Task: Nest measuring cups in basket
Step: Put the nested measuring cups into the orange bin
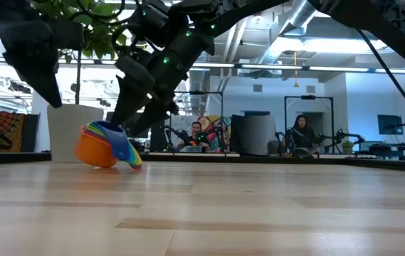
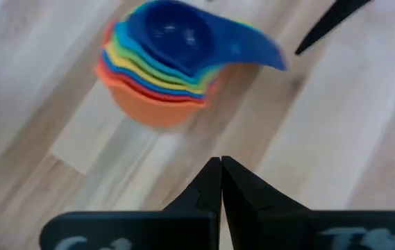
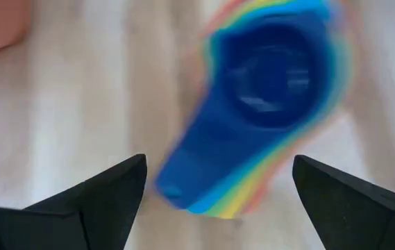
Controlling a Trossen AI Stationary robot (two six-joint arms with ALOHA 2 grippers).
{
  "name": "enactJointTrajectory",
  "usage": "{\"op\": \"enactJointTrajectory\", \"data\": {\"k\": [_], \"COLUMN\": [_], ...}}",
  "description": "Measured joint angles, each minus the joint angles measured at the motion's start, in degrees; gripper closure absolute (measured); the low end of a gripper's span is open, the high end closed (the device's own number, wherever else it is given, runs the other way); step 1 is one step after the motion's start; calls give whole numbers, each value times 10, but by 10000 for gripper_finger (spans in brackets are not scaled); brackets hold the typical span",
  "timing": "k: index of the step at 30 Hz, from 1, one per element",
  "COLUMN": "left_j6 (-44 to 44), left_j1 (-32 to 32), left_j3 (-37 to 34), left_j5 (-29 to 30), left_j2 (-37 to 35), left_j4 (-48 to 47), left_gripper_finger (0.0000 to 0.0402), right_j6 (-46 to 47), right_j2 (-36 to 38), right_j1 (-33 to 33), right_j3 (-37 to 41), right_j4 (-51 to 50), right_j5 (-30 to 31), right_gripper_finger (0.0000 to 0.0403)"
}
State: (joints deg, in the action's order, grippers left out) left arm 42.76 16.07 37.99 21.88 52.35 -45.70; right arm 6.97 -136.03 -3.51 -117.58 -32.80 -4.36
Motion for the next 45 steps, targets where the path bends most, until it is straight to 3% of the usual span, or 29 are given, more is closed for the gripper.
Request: {"op": "enactJointTrajectory", "data": {"k": [5, 12, 18, 22, 30, 45], "left_j6": [-17, -108, -251, -297, -321, -323], "left_j1": [0, -6, -56, -89, -136, -176], "left_j3": [5, 44, 39, 39, 38, 27], "left_j5": [61, 156, 86, 54, 8, 14], "left_j2": [21, 18, 43, 68, 116, 134], "left_j4": [0, 36, 141, 183, 180, 154], "left_gripper_finger": [401, 401, 401, 401, 401, 401], "right_j6": [12, 14, 29, 31, 31, 47], "right_j2": [0, 0, 0, 20, 34, 34], "right_j1": [12, 16, 18, 30, 48, 70], "right_j3": [0, 0, 0, 0, 2, 17], "right_j4": [0, 4, -7, -46, -105, -113], "right_j5": [92, 101, 102, 103, 71, 72], "right_gripper_finger": [19, 23, 24, 24, 24, 24]}}
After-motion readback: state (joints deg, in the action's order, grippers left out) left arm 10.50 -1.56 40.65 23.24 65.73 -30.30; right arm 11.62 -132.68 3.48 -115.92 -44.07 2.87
